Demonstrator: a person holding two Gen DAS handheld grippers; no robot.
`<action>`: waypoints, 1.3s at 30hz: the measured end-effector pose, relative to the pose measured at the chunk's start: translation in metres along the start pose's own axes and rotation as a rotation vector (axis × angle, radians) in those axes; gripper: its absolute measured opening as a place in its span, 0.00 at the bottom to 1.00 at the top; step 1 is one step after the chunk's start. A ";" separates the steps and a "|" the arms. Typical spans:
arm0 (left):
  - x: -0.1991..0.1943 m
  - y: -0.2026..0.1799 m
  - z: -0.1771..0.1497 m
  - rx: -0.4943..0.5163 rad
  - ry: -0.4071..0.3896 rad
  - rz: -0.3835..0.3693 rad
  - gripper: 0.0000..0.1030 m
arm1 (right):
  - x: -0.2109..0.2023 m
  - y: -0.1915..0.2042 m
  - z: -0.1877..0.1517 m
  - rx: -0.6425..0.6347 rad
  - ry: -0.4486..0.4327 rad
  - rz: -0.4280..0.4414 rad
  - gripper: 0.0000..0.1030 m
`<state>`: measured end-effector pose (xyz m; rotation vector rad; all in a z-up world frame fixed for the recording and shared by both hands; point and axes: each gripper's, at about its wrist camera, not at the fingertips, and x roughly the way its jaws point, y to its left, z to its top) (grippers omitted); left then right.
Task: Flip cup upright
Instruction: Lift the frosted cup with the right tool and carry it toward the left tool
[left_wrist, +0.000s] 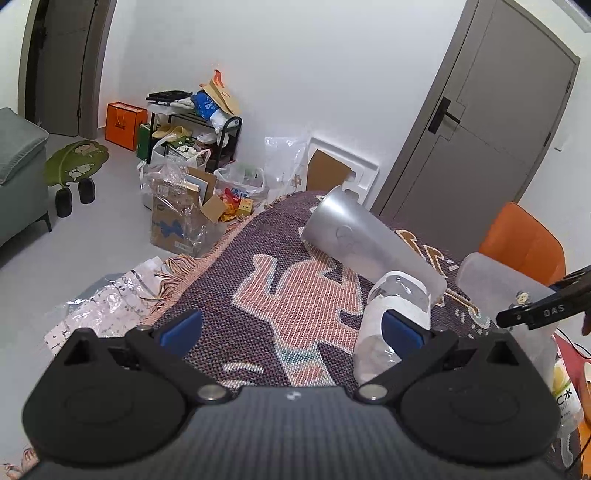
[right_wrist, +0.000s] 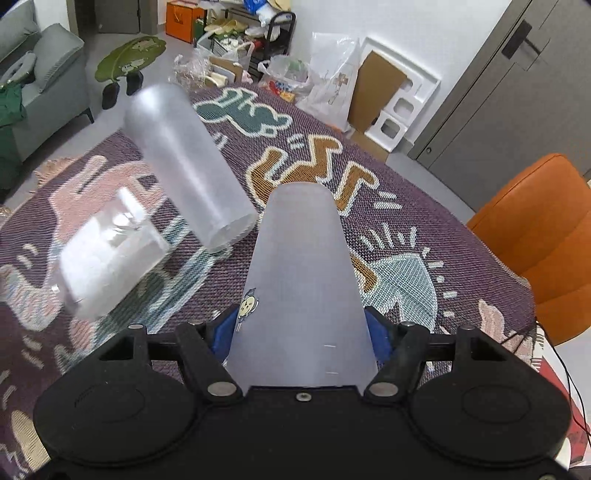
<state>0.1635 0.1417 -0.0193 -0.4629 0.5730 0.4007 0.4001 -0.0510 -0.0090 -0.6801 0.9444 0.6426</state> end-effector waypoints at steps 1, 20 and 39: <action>-0.003 0.000 0.000 0.002 -0.003 -0.002 1.00 | -0.006 0.001 -0.002 0.002 -0.009 0.002 0.65; -0.059 0.001 -0.035 0.079 0.017 -0.021 1.00 | -0.079 0.094 -0.079 -0.133 -0.103 0.143 0.65; -0.097 0.037 -0.078 0.056 0.040 0.063 1.00 | -0.076 0.173 -0.127 -0.402 -0.097 0.275 0.65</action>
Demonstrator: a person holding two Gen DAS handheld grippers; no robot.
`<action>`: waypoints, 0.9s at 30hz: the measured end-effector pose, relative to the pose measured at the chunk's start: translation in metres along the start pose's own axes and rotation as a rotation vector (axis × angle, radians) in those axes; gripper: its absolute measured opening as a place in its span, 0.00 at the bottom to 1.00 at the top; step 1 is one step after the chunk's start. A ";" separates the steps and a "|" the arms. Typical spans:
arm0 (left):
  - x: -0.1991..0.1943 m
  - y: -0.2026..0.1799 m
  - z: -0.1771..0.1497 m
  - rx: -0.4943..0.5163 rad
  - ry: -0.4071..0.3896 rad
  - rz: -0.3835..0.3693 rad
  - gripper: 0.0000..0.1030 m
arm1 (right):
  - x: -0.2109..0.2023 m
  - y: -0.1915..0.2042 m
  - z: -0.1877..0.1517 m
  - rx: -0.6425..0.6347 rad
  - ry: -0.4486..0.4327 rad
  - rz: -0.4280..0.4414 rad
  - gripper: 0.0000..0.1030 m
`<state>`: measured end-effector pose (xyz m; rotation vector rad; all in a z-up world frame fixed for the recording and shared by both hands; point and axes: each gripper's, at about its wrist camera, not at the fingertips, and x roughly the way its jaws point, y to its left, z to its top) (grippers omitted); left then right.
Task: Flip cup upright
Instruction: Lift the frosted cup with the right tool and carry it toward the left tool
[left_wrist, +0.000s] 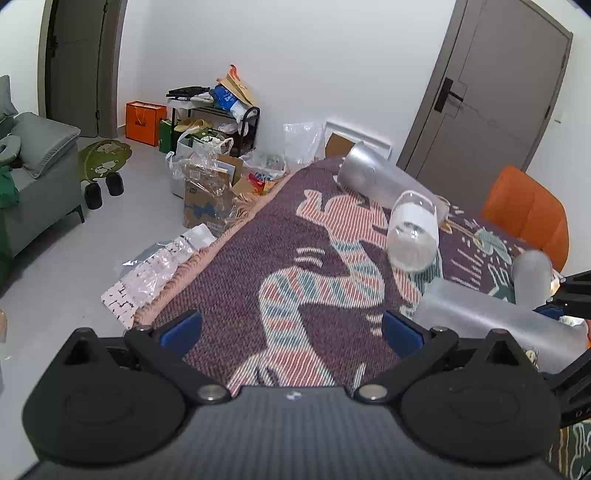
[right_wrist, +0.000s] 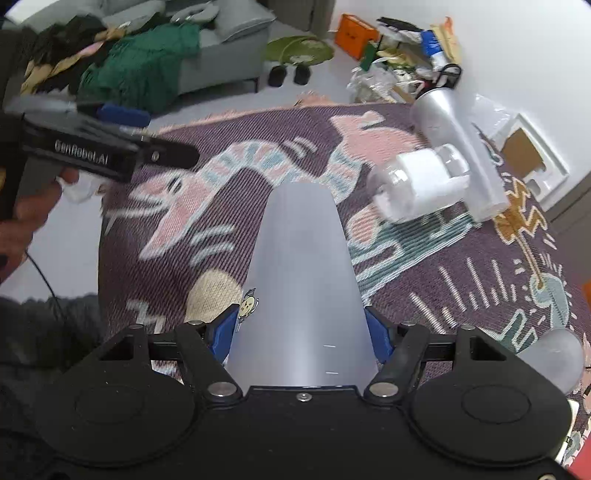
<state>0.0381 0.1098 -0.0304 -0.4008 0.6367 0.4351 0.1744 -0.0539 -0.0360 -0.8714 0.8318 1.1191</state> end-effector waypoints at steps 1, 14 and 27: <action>-0.001 0.001 -0.002 0.002 0.003 -0.002 1.00 | 0.002 0.001 -0.002 -0.005 0.007 0.002 0.65; -0.003 -0.012 -0.017 0.084 0.024 -0.090 1.00 | -0.009 0.007 -0.026 -0.058 0.042 -0.014 0.79; 0.004 -0.050 -0.013 0.272 0.030 -0.227 1.00 | -0.069 0.008 -0.068 0.180 -0.063 -0.143 0.94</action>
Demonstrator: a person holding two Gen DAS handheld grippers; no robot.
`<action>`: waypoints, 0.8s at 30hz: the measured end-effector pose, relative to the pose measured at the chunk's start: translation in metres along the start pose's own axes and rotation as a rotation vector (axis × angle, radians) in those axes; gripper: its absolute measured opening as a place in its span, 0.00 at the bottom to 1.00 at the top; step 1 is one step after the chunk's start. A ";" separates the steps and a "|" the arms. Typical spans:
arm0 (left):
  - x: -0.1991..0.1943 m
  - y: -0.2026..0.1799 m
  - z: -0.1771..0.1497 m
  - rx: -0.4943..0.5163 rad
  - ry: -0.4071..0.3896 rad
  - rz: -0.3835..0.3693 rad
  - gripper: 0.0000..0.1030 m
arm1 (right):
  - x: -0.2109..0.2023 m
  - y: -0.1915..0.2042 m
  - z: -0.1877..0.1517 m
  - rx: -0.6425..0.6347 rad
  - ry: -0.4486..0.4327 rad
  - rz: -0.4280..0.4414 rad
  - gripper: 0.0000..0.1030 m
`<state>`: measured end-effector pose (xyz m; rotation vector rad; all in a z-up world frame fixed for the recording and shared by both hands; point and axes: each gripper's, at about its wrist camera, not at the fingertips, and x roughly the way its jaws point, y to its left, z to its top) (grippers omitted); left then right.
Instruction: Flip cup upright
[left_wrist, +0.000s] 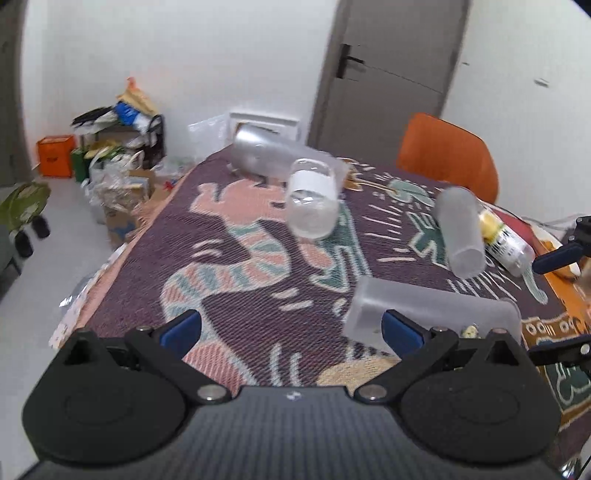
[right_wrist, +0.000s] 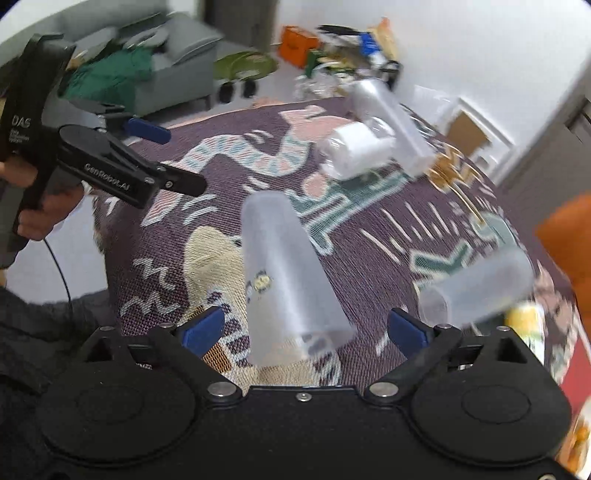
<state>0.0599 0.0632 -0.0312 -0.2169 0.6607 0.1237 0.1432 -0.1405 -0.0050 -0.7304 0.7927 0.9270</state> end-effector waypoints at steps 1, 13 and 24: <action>0.000 -0.003 0.001 0.023 -0.003 -0.010 1.00 | -0.002 -0.003 -0.005 0.040 -0.007 -0.019 0.94; 0.011 -0.038 0.027 0.304 -0.022 -0.093 1.00 | -0.019 -0.012 -0.075 0.572 -0.161 -0.210 0.94; 0.022 -0.082 0.034 0.583 -0.053 -0.173 1.00 | -0.031 -0.005 -0.115 0.787 -0.238 -0.298 0.95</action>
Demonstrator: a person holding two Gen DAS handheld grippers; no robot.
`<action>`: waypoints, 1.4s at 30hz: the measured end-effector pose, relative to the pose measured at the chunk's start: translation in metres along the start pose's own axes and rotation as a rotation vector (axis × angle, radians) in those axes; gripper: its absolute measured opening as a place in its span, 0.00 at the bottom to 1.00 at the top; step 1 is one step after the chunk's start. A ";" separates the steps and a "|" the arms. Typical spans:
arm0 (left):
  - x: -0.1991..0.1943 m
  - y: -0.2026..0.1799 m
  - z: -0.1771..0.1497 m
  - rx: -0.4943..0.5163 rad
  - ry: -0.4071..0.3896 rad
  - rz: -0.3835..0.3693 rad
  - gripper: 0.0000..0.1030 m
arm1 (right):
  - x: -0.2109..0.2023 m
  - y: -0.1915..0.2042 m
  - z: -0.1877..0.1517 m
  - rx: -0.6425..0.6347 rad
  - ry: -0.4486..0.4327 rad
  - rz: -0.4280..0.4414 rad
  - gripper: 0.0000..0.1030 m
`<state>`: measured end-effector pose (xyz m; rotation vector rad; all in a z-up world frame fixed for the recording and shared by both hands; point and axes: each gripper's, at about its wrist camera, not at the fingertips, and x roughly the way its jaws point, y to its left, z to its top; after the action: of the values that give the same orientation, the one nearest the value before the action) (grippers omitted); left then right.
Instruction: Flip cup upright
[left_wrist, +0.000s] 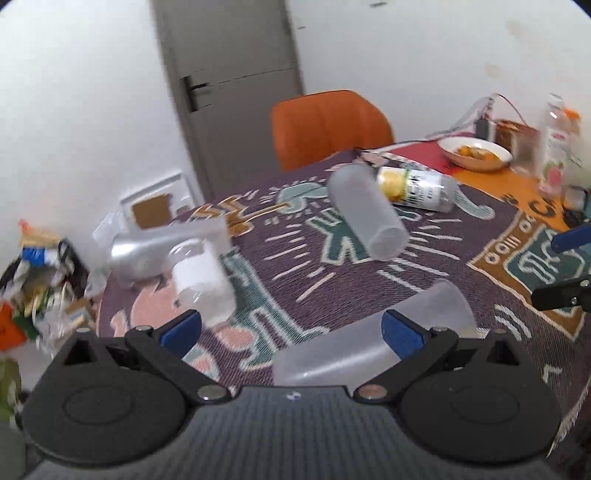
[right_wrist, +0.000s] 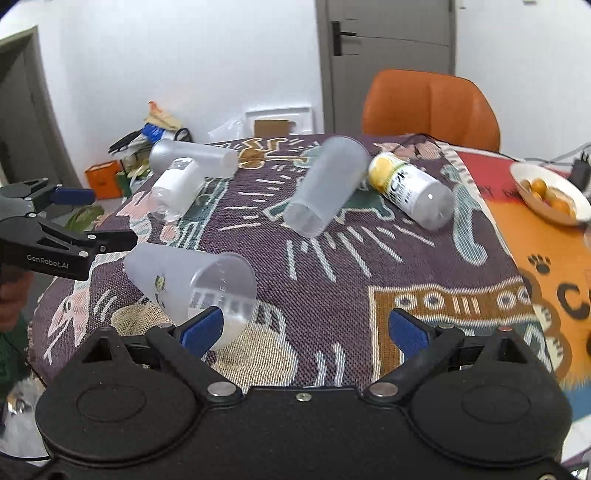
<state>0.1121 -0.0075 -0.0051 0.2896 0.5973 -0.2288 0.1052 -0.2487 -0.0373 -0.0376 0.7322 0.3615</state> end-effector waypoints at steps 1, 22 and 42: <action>0.001 -0.003 0.002 0.026 -0.002 -0.013 1.00 | -0.001 0.001 -0.003 0.013 0.000 0.000 0.95; 0.034 -0.077 0.002 0.522 0.059 -0.146 0.98 | 0.018 -0.026 -0.045 0.236 0.000 0.034 0.95; 0.082 -0.128 -0.005 0.782 0.096 -0.106 0.97 | 0.033 -0.055 -0.058 0.334 0.005 0.085 0.96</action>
<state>0.1376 -0.1360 -0.0823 1.0296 0.5987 -0.5525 0.1085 -0.2993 -0.1072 0.3082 0.7932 0.3166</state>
